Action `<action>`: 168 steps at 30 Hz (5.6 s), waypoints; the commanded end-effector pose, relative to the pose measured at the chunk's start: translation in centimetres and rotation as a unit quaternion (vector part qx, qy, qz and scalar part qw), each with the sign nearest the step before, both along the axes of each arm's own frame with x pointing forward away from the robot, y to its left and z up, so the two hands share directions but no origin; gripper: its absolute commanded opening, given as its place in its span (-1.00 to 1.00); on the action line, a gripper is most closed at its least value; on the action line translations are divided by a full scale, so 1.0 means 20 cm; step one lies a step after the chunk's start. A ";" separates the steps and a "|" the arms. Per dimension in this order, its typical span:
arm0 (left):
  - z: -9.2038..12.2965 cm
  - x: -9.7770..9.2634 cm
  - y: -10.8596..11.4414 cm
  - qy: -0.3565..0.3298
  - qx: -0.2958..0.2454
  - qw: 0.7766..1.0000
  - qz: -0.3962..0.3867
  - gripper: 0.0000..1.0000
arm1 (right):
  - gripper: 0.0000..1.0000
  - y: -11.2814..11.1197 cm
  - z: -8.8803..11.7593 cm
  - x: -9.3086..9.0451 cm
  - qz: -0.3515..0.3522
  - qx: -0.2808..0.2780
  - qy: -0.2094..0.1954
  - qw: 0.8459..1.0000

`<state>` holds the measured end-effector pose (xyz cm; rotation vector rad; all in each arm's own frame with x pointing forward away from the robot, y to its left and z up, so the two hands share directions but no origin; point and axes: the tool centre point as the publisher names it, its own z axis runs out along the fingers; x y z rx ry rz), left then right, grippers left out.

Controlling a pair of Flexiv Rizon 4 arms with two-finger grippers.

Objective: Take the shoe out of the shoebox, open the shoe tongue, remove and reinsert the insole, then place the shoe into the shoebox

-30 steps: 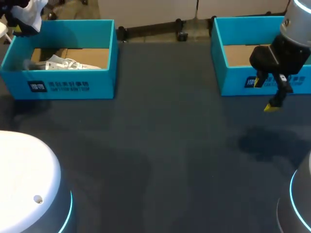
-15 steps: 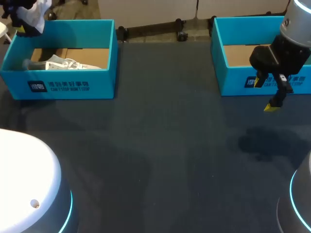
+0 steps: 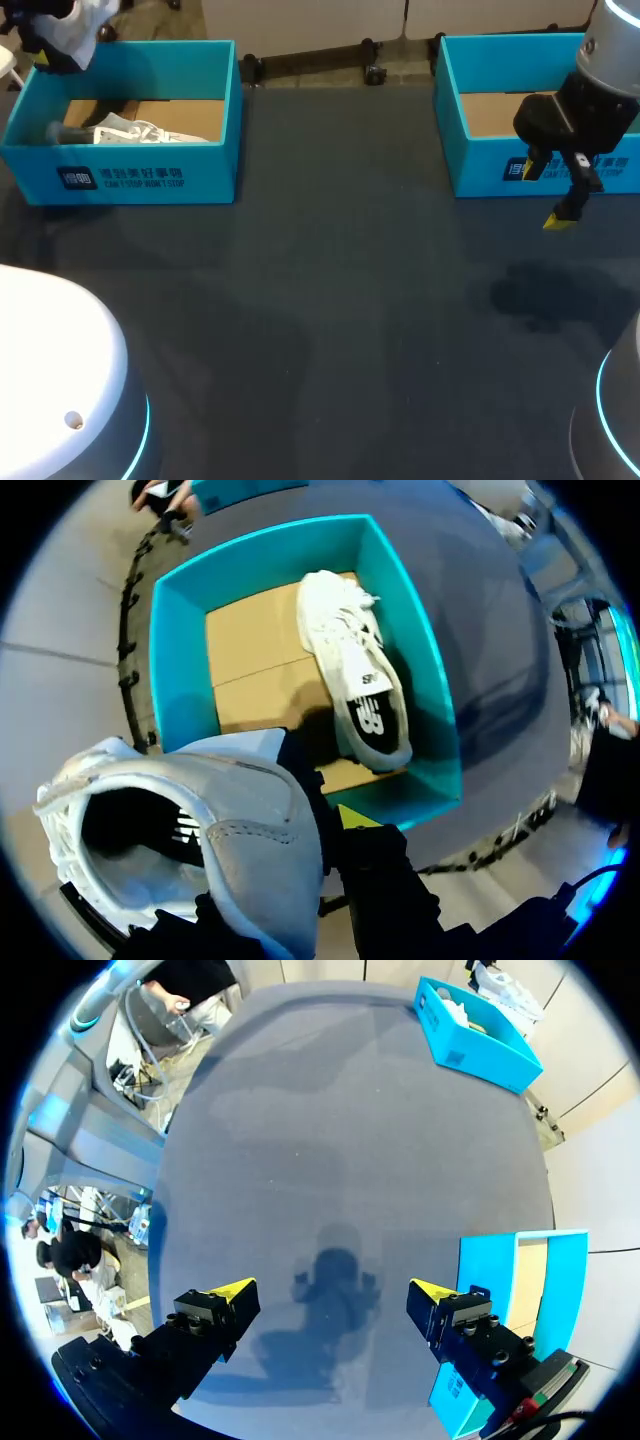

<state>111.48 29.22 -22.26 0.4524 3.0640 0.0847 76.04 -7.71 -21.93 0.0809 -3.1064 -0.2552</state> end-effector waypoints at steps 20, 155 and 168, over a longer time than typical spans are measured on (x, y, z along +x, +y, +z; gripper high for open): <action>0.06 0.08 0.21 0.073 0.090 0.792 -0.599 -1.00 | 1.00 0.00 0.00 0.00 0.000 0.000 0.000 1.000; -0.59 0.37 -0.02 0.060 0.018 0.743 -0.666 0.57 | 1.00 0.00 0.00 0.00 0.000 0.000 0.000 1.000; -0.35 0.16 -0.06 0.004 0.027 0.741 -0.671 0.88 | 1.00 0.00 0.00 0.00 0.000 0.000 0.000 1.000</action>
